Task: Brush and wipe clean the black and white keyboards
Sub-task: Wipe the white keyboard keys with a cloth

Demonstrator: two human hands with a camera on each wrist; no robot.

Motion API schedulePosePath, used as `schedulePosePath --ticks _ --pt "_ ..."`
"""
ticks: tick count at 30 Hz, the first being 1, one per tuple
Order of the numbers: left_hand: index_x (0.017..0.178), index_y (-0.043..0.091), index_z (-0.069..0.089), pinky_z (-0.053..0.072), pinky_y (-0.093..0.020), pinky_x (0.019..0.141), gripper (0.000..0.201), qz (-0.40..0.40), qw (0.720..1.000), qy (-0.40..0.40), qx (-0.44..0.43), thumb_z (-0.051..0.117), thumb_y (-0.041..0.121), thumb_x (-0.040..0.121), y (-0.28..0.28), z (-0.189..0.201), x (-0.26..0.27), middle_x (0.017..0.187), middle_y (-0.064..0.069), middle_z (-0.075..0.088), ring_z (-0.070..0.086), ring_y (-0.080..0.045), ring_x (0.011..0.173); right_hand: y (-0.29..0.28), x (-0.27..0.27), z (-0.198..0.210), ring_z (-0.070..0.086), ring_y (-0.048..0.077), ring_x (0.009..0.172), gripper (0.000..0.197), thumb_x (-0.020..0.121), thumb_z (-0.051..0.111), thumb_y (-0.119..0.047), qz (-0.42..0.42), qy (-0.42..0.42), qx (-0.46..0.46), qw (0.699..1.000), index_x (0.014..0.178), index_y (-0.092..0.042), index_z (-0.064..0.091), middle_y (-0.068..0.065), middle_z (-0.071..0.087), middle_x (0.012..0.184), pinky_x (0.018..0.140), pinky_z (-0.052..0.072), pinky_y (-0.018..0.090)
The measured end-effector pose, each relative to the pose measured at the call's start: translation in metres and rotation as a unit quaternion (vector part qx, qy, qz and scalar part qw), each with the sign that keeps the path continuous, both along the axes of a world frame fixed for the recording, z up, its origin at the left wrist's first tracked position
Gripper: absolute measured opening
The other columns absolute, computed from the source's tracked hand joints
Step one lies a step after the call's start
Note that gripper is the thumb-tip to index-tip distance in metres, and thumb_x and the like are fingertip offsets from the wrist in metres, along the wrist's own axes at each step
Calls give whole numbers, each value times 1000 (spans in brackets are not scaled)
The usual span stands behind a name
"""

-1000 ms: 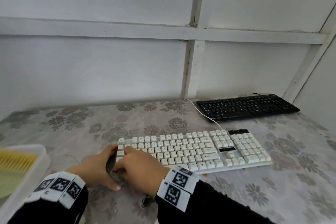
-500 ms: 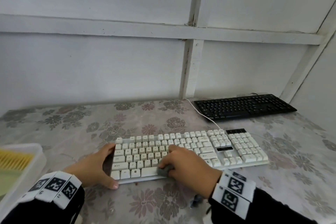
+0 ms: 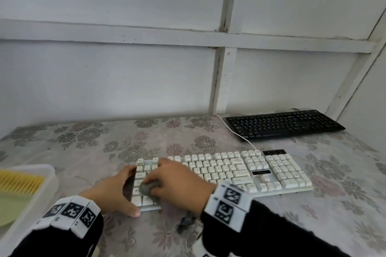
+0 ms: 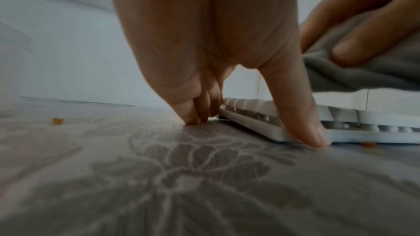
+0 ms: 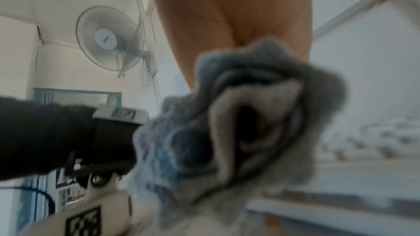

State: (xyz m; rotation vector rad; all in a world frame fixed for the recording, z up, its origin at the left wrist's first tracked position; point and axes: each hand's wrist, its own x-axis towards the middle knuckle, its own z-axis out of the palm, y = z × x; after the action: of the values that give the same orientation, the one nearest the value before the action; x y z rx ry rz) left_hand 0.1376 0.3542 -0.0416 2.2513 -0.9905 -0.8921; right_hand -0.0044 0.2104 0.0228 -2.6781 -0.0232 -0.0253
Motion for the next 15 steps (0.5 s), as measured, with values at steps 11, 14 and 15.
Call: schedulePosePath --ticks 11,14,15 --pt "143 35 13 31 -36 111 141 6 1000 10 -3 88 56 25 0 -2 2 141 18 38 39 -6 129 -17 -20 -25 54 25 90 22 88 53 -11 -17 24 -38 999 105 -12 66 2 44 100 75 42 28" --pt "144 35 11 29 -37 112 136 7 1000 1 8 89 49 33 -1 -1 0 144 17 35 36 -7 130 -38 -41 -22 54 19 90 18 86 54 -11 -49 32 -35 998 98 -13 68 2 51 107 80 47 31" --pt "144 34 11 29 -36 112 133 6 1000 -3 12 88 47 36 -1 -1 -1 145 17 34 36 -7 131 -45 -47 -20 56 19 91 17 86 55 -13 -65 38 -36 997 96 -13 68 1 52 104 82 49 33"
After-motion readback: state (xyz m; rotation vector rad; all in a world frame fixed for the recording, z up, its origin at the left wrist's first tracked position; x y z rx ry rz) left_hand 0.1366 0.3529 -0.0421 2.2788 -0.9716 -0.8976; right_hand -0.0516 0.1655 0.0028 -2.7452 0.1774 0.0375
